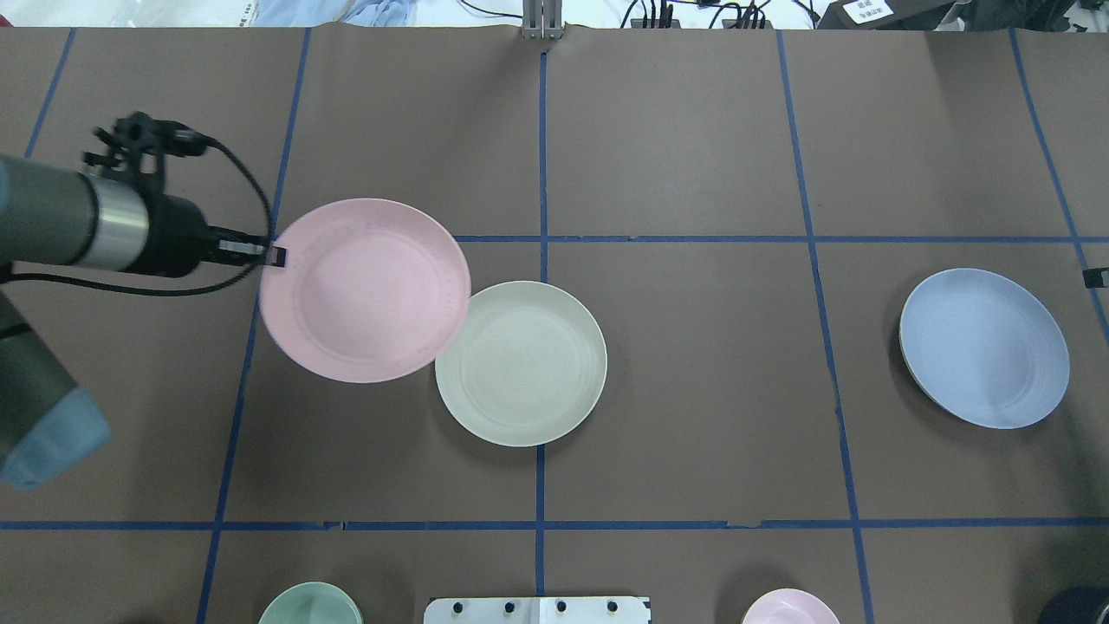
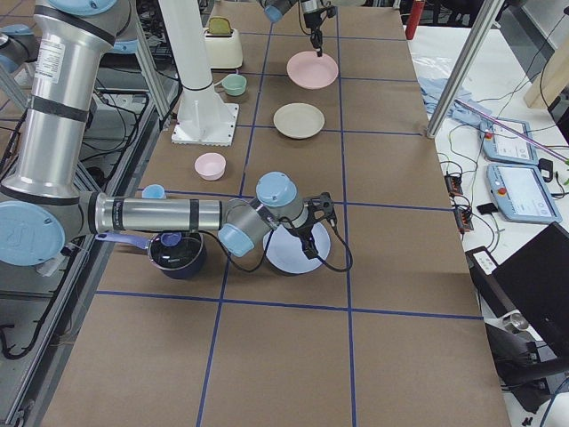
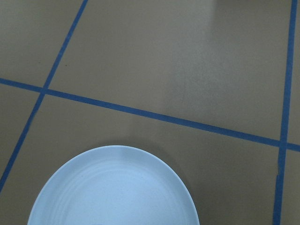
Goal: Stack three plates with pink and blue
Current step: 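Slide the pink plate with the left gripper onto the cream plate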
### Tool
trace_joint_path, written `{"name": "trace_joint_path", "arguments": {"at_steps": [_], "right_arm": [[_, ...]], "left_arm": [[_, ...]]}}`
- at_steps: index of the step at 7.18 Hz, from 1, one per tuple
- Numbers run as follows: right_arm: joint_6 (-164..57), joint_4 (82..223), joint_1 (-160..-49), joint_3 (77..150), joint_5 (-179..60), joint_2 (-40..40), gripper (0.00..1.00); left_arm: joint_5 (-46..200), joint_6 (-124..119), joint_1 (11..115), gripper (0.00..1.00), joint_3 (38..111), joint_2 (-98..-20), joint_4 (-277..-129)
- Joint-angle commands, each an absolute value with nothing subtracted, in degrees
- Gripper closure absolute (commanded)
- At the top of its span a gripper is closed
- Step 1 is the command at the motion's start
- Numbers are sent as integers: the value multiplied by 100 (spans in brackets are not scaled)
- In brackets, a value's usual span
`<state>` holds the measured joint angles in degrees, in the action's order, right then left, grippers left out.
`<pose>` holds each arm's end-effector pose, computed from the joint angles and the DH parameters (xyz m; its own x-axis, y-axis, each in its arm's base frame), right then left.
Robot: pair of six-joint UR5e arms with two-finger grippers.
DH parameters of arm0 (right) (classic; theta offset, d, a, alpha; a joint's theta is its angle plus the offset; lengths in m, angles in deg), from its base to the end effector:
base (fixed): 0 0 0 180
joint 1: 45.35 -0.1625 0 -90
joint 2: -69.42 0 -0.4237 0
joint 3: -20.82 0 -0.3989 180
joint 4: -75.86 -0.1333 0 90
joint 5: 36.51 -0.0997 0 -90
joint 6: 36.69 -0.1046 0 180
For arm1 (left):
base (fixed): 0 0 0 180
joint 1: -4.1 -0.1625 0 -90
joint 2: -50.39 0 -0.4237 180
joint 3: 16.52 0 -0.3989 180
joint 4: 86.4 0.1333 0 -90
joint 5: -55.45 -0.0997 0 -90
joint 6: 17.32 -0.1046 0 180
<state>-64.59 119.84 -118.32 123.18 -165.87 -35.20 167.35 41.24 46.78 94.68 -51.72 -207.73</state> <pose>-0.0589 -0.4208 0.5777 0.6388 -0.2476 0.7284 -0.0989 0.9125 0.3969 0.3424 -0.4440 0.3092 0.4675 0.2272 -0.8543 0.1610 0.9283 0.3350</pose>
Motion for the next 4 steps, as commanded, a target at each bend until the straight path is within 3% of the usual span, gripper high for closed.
{"name": "trace_joint_path", "arguments": {"at_steps": [1,4], "right_arm": [[-6464,11928,-11830,12295,-16632,-3517,0],[-6464,11928,-11830,12295,-16632,-3517,0]], "left_arm": [[15806,5154,3517,100,9108,-6050,-20286],[15451,5299,3065,100,8439,-6482,-20320]]}}
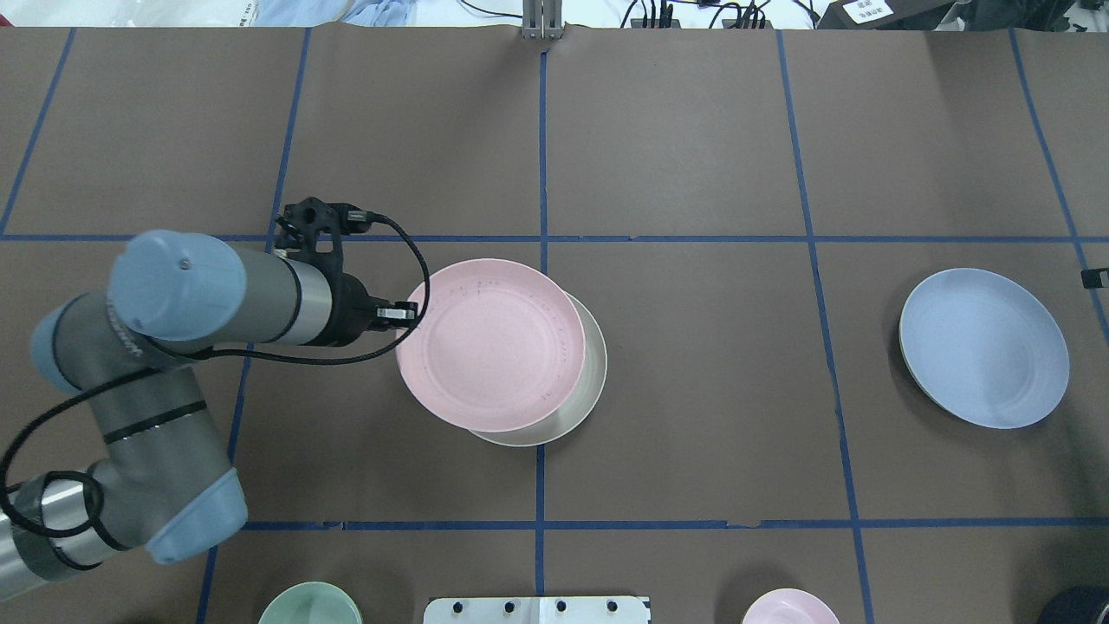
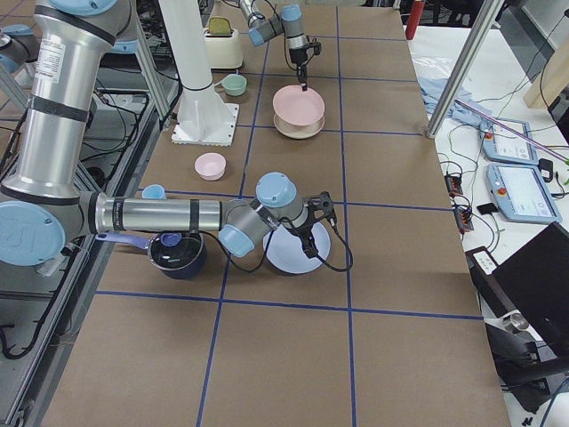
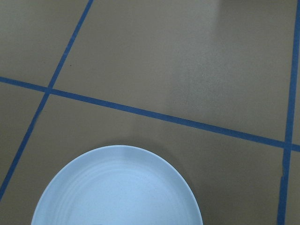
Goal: Stack three plates with pink and blue
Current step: 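Slide the pink plate with the left gripper onto the cream plate, then release the pink plate and draw the left gripper back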
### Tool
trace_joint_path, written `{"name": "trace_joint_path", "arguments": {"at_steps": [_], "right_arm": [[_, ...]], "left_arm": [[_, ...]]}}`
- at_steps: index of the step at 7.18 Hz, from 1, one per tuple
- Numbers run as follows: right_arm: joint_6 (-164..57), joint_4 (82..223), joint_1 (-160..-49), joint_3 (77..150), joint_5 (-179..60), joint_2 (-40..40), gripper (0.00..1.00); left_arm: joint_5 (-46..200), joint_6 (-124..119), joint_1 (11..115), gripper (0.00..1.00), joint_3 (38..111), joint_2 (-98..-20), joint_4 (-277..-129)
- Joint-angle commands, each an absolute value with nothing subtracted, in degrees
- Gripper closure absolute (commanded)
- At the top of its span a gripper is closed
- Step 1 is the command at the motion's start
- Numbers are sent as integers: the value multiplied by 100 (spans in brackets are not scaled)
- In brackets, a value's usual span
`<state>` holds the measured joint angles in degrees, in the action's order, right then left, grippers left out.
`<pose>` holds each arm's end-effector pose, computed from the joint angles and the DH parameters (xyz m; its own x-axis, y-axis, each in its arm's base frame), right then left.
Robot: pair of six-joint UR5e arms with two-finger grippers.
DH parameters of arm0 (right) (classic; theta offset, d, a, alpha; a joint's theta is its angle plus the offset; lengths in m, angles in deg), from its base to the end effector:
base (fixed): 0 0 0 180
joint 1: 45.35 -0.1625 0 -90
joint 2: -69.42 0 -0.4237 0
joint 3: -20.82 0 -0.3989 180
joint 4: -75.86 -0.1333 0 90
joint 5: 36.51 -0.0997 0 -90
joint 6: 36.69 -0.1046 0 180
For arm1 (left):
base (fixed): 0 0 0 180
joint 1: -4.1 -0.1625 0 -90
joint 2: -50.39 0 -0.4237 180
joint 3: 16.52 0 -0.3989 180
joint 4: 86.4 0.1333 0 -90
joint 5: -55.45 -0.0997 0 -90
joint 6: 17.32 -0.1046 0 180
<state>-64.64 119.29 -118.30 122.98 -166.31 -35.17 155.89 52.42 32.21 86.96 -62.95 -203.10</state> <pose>-0.0595 -0.4203 0.5777 0.6320 -0.2539 0.7322 -0.0971 0.9114 0.3999 0.4963 -0.3947 0.2691 0.4799 0.1298 -0.8677 0.1643 0.9582 0.2342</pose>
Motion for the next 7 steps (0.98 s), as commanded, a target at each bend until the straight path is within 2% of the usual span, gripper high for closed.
{"name": "trace_joint_path", "arguments": {"at_steps": [1,2,4,5,7], "right_arm": [[-6464,11928,-11830,12295,-16632,-3517,0],[-6464,11928,-11830,12295,-16632,-3517,0],[-6464,11954,-11830,12252,-16624,-3517,0],[-6464,11945,-11830,12156,-16554,-3517,0],[-6612,11841,-11830,11787,-16397,-3665,0]], "left_arm": [[15451,5316,3056,100,8394,-6501,-20320],[15451,5247,3064,1,8394,-6484,-20329],[15564,4776,3448,0,8542,-6440,-20277],[15869,3797,3825,0,8613,-6388,-20268],[16468,1899,4703,0,8840,-5556,-20347]]}}
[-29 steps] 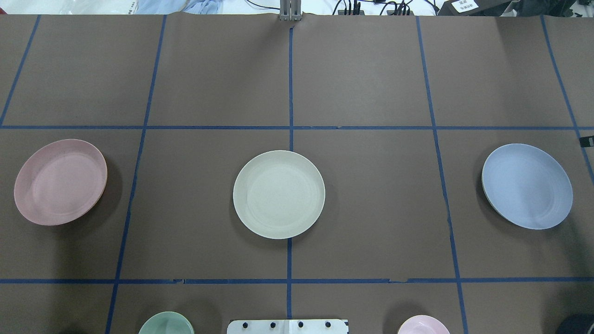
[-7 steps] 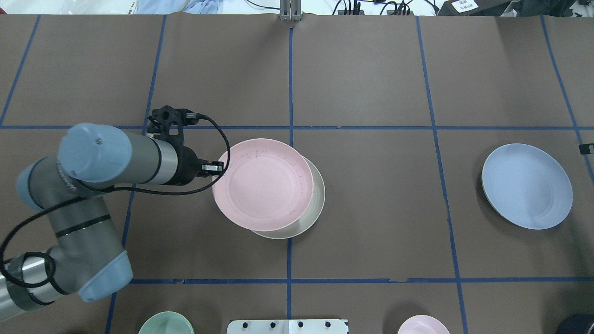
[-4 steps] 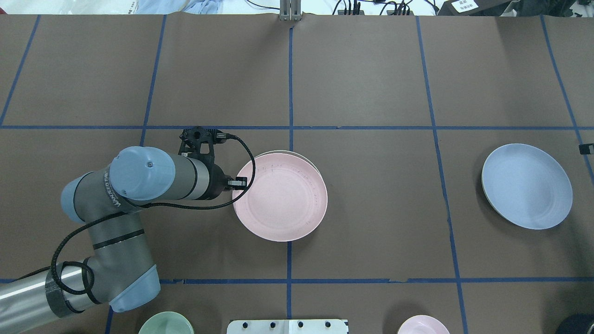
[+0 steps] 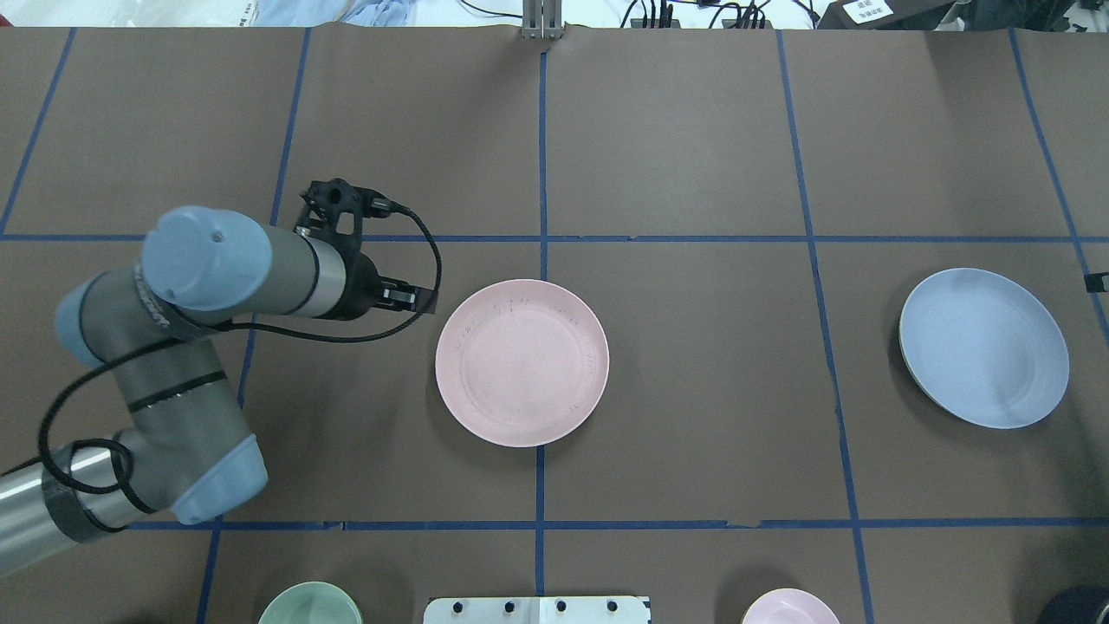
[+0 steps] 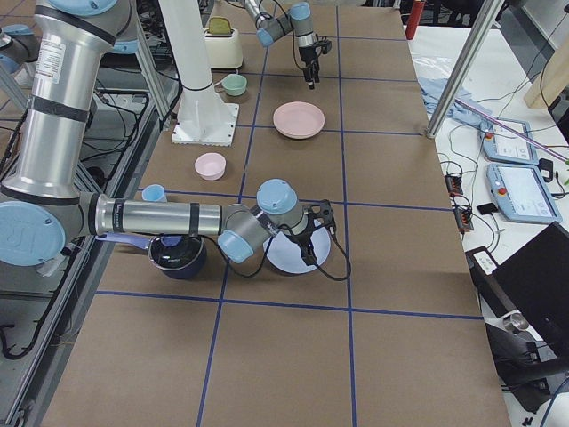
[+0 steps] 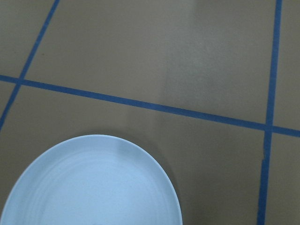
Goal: Stack three plates with pink and blue
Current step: 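Release the pink plate and draw the left gripper back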
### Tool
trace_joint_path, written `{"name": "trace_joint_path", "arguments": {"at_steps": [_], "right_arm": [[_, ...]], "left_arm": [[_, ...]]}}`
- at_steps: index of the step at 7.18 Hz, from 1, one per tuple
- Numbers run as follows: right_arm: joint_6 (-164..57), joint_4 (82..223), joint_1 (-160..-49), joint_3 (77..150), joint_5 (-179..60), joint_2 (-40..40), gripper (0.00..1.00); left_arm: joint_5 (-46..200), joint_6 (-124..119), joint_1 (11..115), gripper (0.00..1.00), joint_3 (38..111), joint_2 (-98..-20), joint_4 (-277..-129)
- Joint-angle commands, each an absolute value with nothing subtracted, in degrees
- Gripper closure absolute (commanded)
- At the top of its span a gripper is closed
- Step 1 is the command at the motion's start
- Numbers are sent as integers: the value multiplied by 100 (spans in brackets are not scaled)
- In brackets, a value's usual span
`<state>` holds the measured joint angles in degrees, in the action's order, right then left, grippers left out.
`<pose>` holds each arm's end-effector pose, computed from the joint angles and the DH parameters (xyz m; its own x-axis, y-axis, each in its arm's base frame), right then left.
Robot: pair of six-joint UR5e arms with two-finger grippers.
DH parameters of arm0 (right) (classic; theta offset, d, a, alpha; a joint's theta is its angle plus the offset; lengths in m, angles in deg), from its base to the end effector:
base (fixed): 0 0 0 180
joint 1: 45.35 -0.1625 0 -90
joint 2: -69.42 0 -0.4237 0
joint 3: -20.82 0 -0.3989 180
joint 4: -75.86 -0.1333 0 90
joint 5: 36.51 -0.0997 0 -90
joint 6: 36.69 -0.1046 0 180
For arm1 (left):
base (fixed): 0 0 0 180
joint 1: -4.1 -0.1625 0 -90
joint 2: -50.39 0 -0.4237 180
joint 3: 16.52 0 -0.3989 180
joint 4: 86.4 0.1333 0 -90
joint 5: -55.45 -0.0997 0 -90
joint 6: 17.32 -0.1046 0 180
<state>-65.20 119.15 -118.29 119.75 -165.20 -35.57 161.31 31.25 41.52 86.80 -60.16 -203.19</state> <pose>-0.0571 -0.4175 0.6109 0.6570 -0.1971 0.7277 -0.1036 0.9325 0.3461 0.4260 -0.4578 0.2993 0.5534 0.3781 -0.7422 0.0389 0.8784 0.4764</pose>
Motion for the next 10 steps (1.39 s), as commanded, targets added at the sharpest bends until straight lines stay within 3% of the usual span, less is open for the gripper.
{"name": "trace_joint_path", "arguments": {"at_steps": [1,3,5,8,10], "right_arm": [[-6961,11666,-11803,11759,-16291,-3901,0],[-7592,10527,-11594,11287,-16272,-4132,4],[-8315,10319,-10701,11258,-15329,-4097,6],[-8897,10319,-9915,11197,-14735,-4027,22],[-8986,10302,-9826,11048,-14699,-3965,44]], "left_arm": [[16714,1289,5047,0,8964,-5230,-20373],[16743,1265,5103,0,9070,-5122,-20373],[16734,1309,5095,0,9105,-5122,-20373],[16716,1326,5095,0,9123,-5113,-20373],[16716,1379,5095,0,9123,-5122,-20373]]}}
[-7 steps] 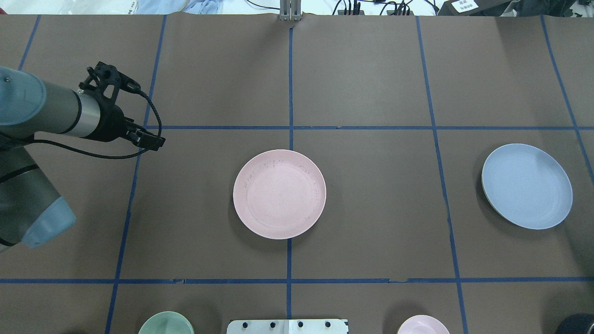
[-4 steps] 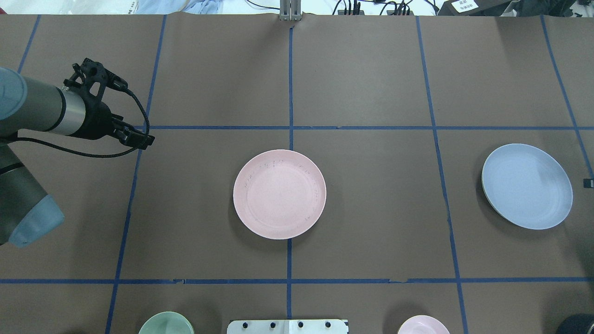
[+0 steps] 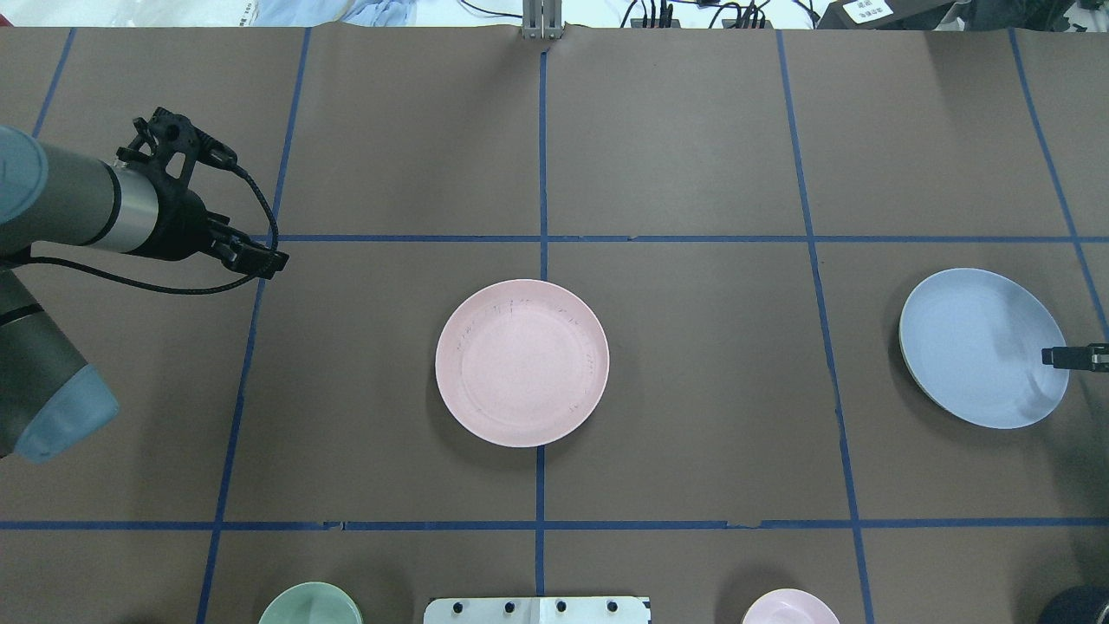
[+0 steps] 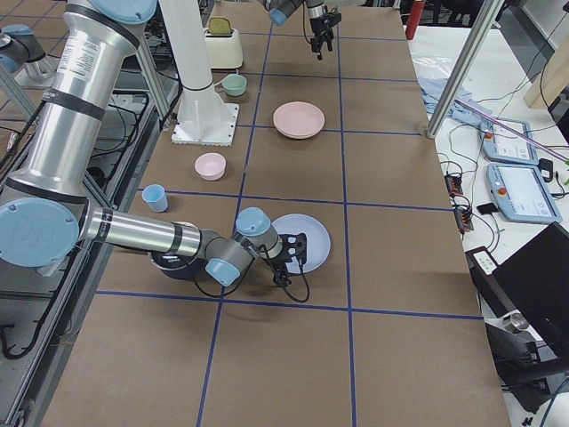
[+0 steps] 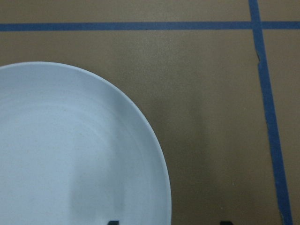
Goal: Stack three plates with pink and blue
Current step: 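Release the pink plate and draw the left gripper back, then grip the rim of the light blue plate with the right gripper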
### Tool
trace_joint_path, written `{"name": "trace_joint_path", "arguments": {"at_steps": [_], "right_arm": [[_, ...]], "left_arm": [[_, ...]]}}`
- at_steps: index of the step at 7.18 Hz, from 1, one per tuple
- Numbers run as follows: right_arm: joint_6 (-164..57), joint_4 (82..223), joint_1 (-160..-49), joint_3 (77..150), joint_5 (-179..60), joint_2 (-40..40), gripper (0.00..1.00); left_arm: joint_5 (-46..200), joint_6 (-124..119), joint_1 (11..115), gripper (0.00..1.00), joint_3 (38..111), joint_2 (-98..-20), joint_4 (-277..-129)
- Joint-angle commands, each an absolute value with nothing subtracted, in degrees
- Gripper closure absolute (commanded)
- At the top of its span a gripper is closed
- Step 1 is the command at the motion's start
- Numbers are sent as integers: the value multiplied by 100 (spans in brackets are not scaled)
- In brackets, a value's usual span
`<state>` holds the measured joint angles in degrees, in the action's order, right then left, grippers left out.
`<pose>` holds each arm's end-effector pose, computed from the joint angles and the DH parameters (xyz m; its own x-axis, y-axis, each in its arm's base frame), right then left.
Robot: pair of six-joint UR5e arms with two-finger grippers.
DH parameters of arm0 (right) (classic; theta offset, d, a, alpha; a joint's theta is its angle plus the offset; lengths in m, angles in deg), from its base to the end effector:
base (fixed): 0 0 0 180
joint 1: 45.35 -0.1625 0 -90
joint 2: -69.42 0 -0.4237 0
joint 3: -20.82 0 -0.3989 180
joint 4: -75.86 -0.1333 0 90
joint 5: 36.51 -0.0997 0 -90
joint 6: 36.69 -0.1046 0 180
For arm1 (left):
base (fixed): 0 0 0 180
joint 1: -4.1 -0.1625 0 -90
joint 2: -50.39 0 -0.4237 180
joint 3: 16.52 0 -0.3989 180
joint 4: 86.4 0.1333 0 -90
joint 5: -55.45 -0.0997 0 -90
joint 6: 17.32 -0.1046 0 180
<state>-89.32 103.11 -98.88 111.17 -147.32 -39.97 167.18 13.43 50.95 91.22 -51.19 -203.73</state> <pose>-0.1462 -0.3595 0.6941 0.7092 0.0049 0.7050 -0.2206 0.9513 0.2153 0.3200 -0.4797 0.3524 0.5929 0.5348 -0.6020 -0.0847 0.7849 0.6138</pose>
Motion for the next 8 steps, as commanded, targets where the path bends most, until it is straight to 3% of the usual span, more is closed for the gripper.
{"name": "trace_joint_path", "arguments": {"at_steps": [1,2,5,8], "right_arm": [[-9090,10302,-9826,11047,-14708,-3965,62],[-9135,10215,-9826,11047,-14708,-3948,100],[-9284,10230,-9843,11406,-14760,-3754,100],[-10257,11482,-9834,12643,-14919,-2959,100]], "left_arm": [[16725,1379,5095,0,9123,-5122,-20373],[16716,1388,5095,0,9123,-5122,-20373],[16716,1493,5095,0,9123,-5122,-20373],[16716,1616,5086,0,9123,-5122,-20373]]}}
